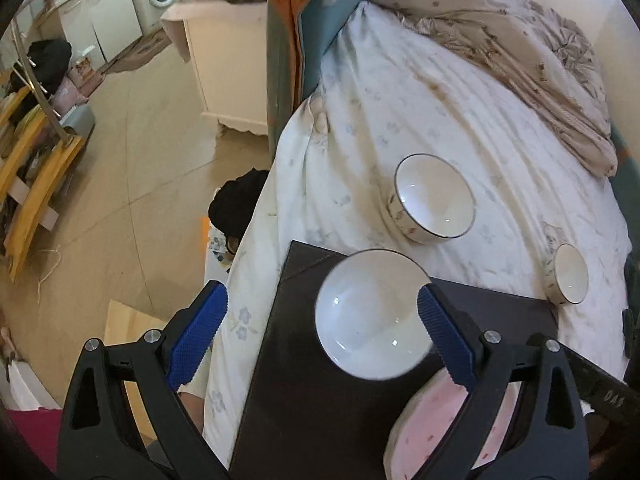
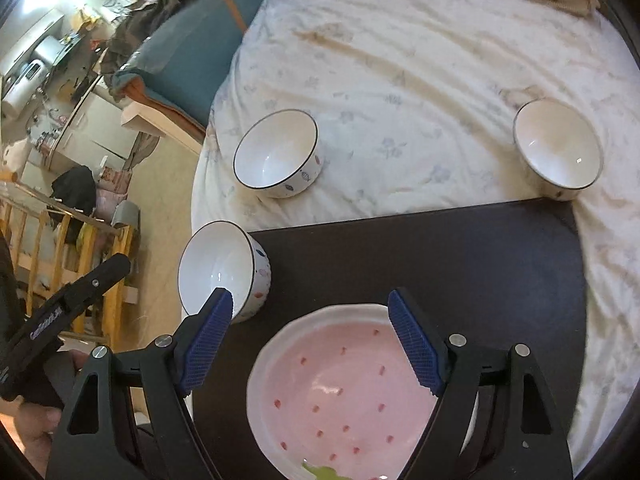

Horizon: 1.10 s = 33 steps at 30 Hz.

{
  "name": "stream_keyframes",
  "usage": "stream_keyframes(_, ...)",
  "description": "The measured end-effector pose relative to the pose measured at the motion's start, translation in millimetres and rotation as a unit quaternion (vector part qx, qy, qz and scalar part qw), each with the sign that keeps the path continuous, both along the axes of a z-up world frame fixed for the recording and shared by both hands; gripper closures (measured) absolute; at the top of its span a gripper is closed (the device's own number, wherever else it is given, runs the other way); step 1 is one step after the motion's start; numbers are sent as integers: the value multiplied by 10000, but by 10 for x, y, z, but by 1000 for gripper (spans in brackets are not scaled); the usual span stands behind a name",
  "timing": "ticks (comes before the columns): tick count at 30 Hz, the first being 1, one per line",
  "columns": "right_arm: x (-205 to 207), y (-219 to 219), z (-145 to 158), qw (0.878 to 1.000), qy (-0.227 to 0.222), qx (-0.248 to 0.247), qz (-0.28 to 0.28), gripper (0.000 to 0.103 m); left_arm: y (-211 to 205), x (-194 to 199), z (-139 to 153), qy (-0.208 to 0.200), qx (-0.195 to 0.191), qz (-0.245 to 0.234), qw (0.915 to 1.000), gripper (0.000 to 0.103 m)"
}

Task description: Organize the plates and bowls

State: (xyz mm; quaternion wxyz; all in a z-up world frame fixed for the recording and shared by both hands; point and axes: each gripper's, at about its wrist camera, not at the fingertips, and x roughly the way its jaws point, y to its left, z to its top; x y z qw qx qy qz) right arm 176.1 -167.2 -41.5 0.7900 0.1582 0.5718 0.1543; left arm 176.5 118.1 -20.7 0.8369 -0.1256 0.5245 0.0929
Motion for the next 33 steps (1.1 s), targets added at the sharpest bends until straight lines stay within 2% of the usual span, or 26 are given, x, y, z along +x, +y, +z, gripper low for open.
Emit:
stream_keyframes(5,264,133,-175,9984,461,337,21,21,37,174,-318,600,-9,-1,9982,9)
stream_keyframes(6,314,184,-215,9978,550,369,82,22,28,194,-391,716,-51,-31,9974,12)
stream_keyframes(8,378,318,-297,9964,674,437,262,36,15,250,-496,935,-142,-120,9954,25)
stream_keyframes(9,397,410,-354,9957,759,401,357,39,13,282,-538,1033,-154,-173,9944,41)
stream_keyframes(10,394,472,-386,9951,803,401,426,47,17,301,-574,1104,-164,-185,9936,52)
stream_keyframes(11,390,542,-426,9943,846,395,508,54,23,315,-603,1154,-194,-191,9929,53)
stream_keyframes(14,360,707,-522,9932,920,203,686,64,22,343,-705,1325,-259,-269,9905,58)
stream_keyframes(16,342,781,-603,9917,1034,113,762,69,12,351,-771,1430,-295,-416,9884,68)
stream_keyframes(20,325,867,-743,9896,1167,25,843,75,8,347,-906,1690,-309,-385,9844,79)
stream_keyframes(22,338,890,-769,9892,1197,59,845,78,-2,351,-977,1834,-363,-401,9816,90)
stream_keyframes(23,338,905,-769,9890,1191,89,872,85,-2,351,-1008,1891,-419,-397,9803,93)
stream_keyframes(24,348,918,-773,9886,1190,117,910,87,-2,350,-1024,1920,-467,-390,9795,93)
stream_keyframes(27,348,943,-775,9893,1132,61,913,87,-64,358,-1025,1905,-374,-511,9796,97)
stream_keyframes(33,392,888,-878,9886,1240,274,809,86,-133,360,-1003,1874,-117,-576,9805,97)
